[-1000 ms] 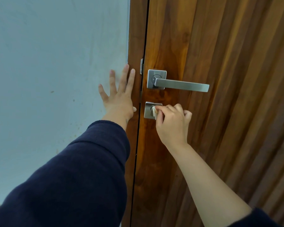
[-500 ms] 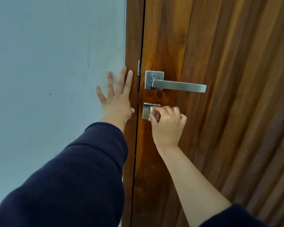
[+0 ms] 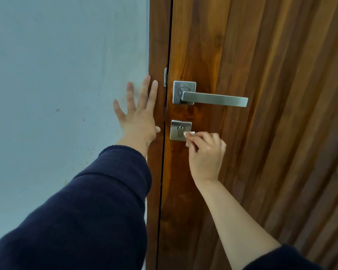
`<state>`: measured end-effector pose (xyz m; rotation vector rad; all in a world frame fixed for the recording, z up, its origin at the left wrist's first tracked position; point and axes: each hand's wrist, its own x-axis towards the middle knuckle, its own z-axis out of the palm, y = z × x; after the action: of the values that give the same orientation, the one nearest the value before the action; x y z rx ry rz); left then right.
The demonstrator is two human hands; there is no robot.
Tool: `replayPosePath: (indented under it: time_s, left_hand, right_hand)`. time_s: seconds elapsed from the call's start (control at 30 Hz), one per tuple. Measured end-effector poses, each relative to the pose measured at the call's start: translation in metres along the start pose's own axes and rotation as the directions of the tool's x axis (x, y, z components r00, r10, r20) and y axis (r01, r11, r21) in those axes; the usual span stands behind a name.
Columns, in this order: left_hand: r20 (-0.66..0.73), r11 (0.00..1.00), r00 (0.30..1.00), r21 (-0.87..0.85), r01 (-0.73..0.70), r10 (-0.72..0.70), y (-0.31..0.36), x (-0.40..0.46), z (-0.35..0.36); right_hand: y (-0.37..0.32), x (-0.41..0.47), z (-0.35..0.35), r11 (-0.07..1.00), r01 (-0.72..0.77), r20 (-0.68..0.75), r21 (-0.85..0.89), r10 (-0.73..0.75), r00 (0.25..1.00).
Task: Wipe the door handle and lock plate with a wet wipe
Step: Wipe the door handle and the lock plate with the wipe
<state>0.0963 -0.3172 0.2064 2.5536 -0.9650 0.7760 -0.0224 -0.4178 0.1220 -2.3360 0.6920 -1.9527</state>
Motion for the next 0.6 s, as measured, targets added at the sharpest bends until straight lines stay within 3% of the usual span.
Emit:
replayPosePath:
  time_s: [0.1,0.27,0.37,0.43,0.6]
  left_hand:
    - [-0.016,1.0,1.0,-0.01,-0.018,0.018,0.0,0.0,0.0]
    - [0.004,0.998,0.999,-0.049,-0.047,0.047,-0.009,-0.003,0.009]
    - [-0.006,0.989,0.998,-0.139,-0.06,0.06,-0.016,-0.017,0.031]
    - [-0.056,0.979,0.996,-0.188,-0.072,0.063,-0.016,-0.026,0.05]
    - [-0.235,0.979,0.972,-0.192,-0.062,0.015,-0.016,-0.027,0.08]
  right_hand:
    - [0.0,0.013,-0.001,0.999,-0.047,-0.066,0.013,0.048,0.997]
    - [0.0,-0.004,-0.001,0.994,0.087,0.02,-0.06,-0.086,0.996]
    - [0.006,0.0,-0.004,0.998,0.026,-0.02,-0.049,-0.027,0.999]
    - [0.003,0.004,-0.003,0.998,0.034,-0.023,-0.045,-0.035,0.999]
    - [0.008,-0.008,0.002,0.972,0.215,0.006,-0.094,-0.215,0.977]
